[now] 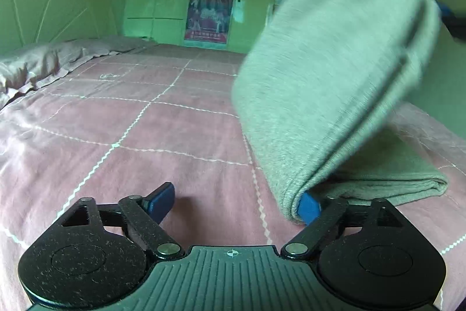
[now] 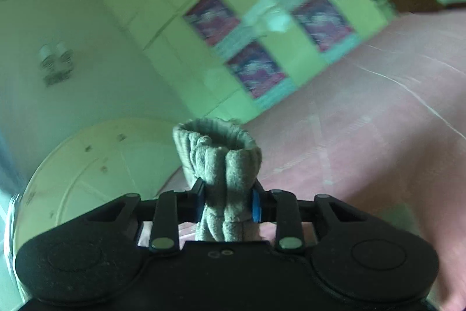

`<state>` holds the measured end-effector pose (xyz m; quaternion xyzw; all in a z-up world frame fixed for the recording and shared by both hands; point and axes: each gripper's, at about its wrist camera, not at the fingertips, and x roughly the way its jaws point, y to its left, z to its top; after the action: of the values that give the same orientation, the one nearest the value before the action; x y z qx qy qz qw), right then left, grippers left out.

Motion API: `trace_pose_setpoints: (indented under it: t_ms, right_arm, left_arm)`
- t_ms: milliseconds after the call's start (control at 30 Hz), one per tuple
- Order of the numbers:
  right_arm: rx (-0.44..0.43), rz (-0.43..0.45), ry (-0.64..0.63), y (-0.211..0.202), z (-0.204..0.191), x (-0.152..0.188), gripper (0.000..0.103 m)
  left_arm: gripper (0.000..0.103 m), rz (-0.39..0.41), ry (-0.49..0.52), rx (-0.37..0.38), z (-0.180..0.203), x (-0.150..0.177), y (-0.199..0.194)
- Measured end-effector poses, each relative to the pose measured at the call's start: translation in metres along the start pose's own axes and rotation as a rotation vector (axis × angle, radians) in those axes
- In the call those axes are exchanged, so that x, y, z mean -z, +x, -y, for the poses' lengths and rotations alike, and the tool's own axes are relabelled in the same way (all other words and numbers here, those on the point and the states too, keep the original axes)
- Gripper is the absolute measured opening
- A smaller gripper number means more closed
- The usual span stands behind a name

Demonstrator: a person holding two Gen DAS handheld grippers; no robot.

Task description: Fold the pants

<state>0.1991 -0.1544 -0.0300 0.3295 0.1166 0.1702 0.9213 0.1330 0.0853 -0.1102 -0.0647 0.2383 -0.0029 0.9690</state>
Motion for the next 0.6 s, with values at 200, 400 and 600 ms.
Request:
trace_pose_setpoints:
  t_ms: [200,400,600]
  right_arm:
    - [0.188,-0.106,0.447,-0.021,0.160,0.078,0.025]
    - [0.190,-0.125,0.364,-0.013,0.144,0.065,0.050]
    - [0.082,-0.090,0.212,-0.008,0.096,0.043,0.027]
  left_arm:
    - [0.090,-0.013,0.011,-0.030,0.003,0.007,0.002]
    - [0.090,0.020,0.018,-0.023,0.013,0.003,-0.001]
    - [0.089,0.096,-0.128,-0.055,-0.002,0.006,-0.012]
